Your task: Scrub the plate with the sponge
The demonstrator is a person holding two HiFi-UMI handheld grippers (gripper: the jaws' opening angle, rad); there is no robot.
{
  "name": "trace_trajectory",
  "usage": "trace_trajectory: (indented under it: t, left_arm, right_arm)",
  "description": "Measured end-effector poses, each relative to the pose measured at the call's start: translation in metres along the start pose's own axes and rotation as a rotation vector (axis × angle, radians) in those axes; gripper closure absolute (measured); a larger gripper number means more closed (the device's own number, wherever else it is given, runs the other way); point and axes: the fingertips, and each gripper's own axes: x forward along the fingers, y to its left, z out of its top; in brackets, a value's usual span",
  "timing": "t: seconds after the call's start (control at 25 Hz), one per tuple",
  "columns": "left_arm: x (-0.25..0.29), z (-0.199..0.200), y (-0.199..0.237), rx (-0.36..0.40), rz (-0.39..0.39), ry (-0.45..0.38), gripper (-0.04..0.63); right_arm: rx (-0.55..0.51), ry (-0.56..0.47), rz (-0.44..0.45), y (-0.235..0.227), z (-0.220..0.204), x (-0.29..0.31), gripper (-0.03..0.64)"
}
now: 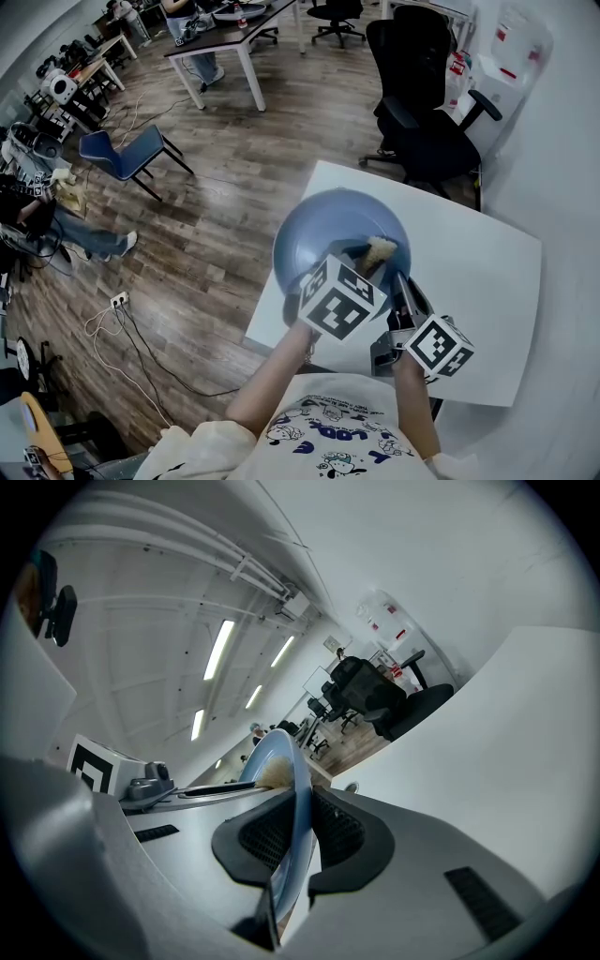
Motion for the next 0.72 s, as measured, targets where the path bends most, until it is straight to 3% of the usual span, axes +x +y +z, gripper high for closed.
trace_trajectory:
  t: [0.72]
  left_arm:
    - [-0.013, -0.001, 0.031, -0.076, 0.059, -0.031, 0.454]
  right_arm:
    - [-0.005, 0.021, 0.013, 0.008, -0.009, 0.0, 0.58]
